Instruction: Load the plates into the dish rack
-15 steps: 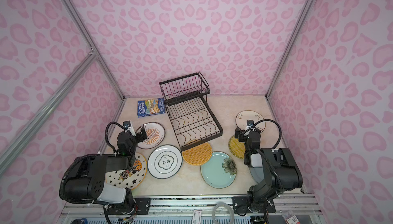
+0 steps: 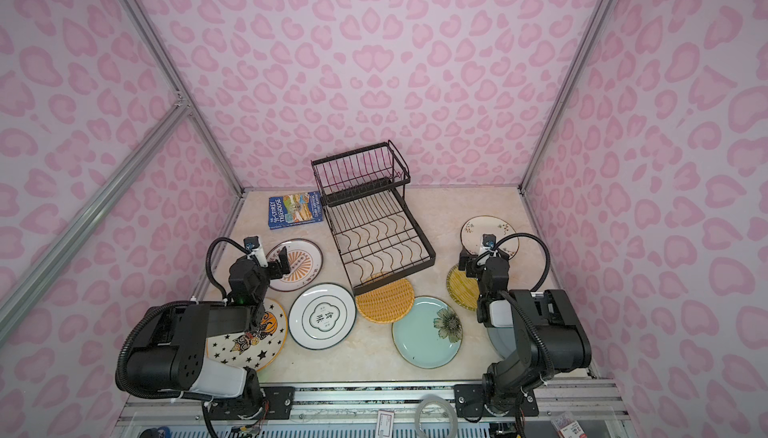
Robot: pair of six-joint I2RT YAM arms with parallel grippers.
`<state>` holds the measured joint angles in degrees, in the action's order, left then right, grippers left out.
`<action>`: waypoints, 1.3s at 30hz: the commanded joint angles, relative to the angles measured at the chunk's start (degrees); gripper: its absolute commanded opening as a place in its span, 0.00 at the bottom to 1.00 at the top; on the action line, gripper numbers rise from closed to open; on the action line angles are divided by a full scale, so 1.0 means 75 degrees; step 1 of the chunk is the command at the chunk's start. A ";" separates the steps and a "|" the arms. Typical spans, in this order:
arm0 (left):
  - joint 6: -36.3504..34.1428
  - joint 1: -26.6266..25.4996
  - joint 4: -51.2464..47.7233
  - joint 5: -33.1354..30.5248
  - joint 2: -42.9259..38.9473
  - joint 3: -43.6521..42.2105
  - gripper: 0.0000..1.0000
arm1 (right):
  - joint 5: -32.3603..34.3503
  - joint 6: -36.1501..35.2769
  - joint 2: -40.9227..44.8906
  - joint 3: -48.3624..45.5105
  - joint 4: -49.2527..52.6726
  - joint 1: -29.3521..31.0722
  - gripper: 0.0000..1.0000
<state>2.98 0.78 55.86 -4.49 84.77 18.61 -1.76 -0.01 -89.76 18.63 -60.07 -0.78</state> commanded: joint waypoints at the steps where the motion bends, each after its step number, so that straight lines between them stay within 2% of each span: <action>1: -0.0048 0.0005 0.0064 0.0057 -0.0036 0.0043 0.98 | -0.0064 0.0044 -0.0020 -0.0014 -0.0057 -0.0005 0.99; 27: -0.0014 0.0012 0.0052 0.0072 -0.0008 0.0067 0.98 | -0.0187 0.0130 -0.0033 -0.0022 -0.0069 -0.0108 1.00; 31: 0.0064 0.0070 0.0119 0.0054 -0.0084 0.0041 0.97 | -0.0207 0.0187 0.0374 -0.0215 -0.0141 -0.0154 0.99; 35: 0.0368 0.0081 -0.2140 -0.0791 -0.0754 0.1030 0.97 | 0.0227 0.0353 0.1583 -0.0335 0.0788 -0.0116 0.99; 37: 0.0453 0.0077 -0.2875 -0.0981 -0.1058 0.1388 0.97 | 0.0602 0.0576 0.2251 -0.0167 0.1731 -0.0019 1.00; 39: 0.0933 0.0075 -0.3360 -0.1211 -0.1535 0.1540 0.98 | 0.1162 0.0881 0.2850 0.0268 0.2868 0.0165 0.99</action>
<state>5.85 1.39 40.36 -9.52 76.79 28.51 1.10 3.03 -72.44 17.96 -50.17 -0.78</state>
